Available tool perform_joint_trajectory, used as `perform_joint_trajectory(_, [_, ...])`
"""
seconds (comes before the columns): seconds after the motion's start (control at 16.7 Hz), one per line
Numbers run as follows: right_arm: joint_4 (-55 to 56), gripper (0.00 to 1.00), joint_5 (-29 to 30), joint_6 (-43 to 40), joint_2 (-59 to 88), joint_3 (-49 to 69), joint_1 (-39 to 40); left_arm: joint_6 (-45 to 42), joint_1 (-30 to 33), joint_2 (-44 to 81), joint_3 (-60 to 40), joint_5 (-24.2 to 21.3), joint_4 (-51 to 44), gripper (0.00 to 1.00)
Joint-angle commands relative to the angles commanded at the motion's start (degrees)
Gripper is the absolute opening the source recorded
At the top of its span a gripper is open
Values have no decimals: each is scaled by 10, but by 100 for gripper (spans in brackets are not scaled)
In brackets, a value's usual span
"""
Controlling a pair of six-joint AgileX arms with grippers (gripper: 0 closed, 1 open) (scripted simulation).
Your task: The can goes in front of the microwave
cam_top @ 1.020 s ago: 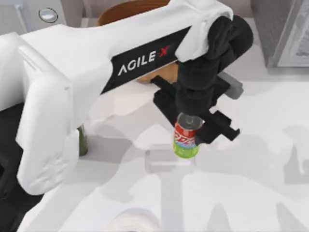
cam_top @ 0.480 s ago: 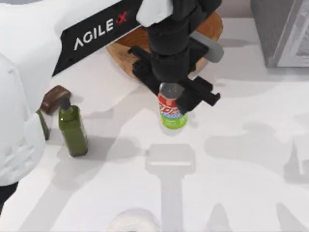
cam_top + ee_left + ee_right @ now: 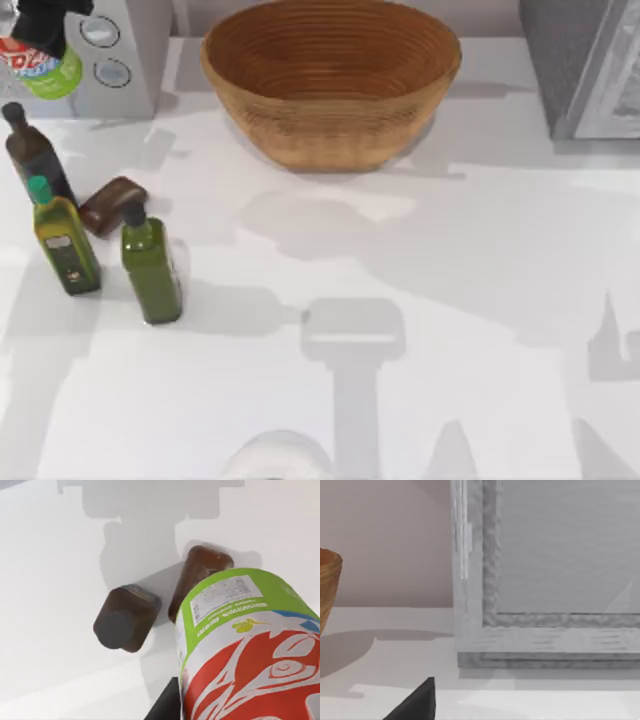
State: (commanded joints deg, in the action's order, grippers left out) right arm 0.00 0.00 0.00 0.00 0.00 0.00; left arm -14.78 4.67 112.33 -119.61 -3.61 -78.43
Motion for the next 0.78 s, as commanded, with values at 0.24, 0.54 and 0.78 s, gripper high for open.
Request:
perform_joint_trajectory(0.24, [0,100,0,0,0,0,0,-6,-132,33,39,22,15,0])
perform_joint_trajectory(0.54, [0,100,0,0,0,0,0,14,-164,124,94,33,37,0])
perform_joint_trajectory(0.78, [0,100,0,0,0,0,0,16,-162,129,97,34,39,0])
